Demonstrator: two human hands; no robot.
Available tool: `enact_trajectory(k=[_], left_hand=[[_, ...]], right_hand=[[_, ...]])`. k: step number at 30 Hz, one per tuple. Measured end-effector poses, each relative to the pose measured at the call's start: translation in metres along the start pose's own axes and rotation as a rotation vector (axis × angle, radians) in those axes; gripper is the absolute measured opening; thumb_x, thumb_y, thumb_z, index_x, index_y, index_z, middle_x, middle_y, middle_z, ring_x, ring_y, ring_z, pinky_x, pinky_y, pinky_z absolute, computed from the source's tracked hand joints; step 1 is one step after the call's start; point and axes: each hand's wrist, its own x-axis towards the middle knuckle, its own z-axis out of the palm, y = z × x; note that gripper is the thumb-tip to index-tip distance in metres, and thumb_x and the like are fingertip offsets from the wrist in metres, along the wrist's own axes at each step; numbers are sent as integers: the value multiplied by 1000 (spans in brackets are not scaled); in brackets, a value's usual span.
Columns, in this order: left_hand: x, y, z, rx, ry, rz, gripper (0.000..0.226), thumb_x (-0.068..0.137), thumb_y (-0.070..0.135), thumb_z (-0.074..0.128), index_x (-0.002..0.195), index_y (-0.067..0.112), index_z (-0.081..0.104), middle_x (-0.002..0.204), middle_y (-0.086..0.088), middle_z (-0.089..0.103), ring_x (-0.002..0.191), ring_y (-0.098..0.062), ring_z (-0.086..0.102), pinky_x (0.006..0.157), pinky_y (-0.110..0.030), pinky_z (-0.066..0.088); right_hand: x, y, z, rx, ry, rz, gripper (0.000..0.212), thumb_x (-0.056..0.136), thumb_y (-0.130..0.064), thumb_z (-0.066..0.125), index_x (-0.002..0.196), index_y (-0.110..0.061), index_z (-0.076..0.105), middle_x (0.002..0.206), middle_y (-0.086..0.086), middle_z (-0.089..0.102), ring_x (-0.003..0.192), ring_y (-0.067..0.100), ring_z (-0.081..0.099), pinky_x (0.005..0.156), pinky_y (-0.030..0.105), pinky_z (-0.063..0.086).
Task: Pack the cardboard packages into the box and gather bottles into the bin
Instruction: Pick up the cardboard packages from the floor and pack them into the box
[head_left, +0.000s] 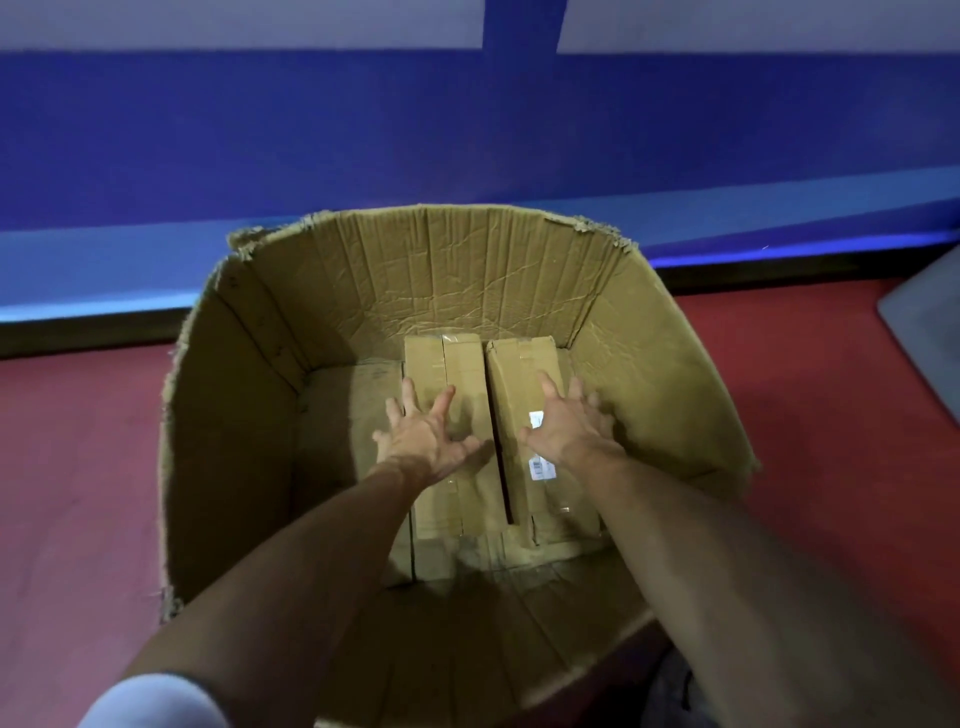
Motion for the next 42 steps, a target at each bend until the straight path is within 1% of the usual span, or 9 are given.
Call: enact_trajectory(k=[5,9,14,17,20,27,30,37,42], left_hand=[[-27,22,-40,168,160,15,82,91,67,47,157,43,4,163,-13,-22,151,-41,-10,113,-68,15],[-49,38,-73,198,301,-1,77,92,67,46,156,44,10,165,-10,-18,151,-42,-7,113,-69,17],[-82,71,-121,182,367,-48,70,95,64,42,156,41,16,166,-10,-9,151,-41,-2,112,-67,22],[-112,110,-170,168,388,-21,69,95,63,41,156,40,17,166,-11,-6,151,-41,0,111,-67,23],[-152,155,-229,148,407,30,68,95,62,43,155,40,20,166,-10,-2,151,-40,4,110,-65,26],[-261,238,-368,178,363,126,67,96,62,41,155,40,19,166,-10,3,151,-39,7,111,-64,28],[-305,266,-417,180,345,194,66,96,60,41,155,40,18,166,-11,2,151,-38,5,111,-64,26],[-408,307,-486,226,329,457,66,97,56,43,156,39,18,166,-11,2,150,-39,5,111,-65,24],[-482,340,-507,281,333,607,66,96,57,45,156,39,21,165,-12,9,144,-38,21,110,-59,30]], right_hand=[[-17,-11,-53,-77,148,-174,77,90,-54,58,154,-36,20,157,10,18,136,35,29,104,49,35],[-30,-25,-95,-102,241,-282,68,93,-50,57,152,-34,27,154,11,22,135,35,30,105,53,35],[-64,-27,-152,-84,248,-320,63,95,-45,57,150,-32,30,158,12,13,139,37,24,108,56,30],[-94,-18,-215,-103,246,-278,63,94,-47,58,150,-31,32,161,12,9,141,38,22,107,55,32],[-135,-10,-286,-88,248,-247,63,95,-47,57,150,-31,31,160,11,11,138,38,25,105,55,32],[-257,2,-450,-66,239,-160,63,98,-49,50,154,-31,26,158,5,23,139,35,29,105,55,32],[-312,2,-504,-37,255,-82,64,99,-49,50,155,-33,25,160,4,21,141,35,27,107,56,30],[-448,7,-563,62,353,138,65,97,-46,53,155,-36,24,162,7,12,142,37,21,107,58,31],[-546,32,-583,127,451,291,68,96,-46,54,155,-36,23,160,8,15,141,38,23,105,57,34]])
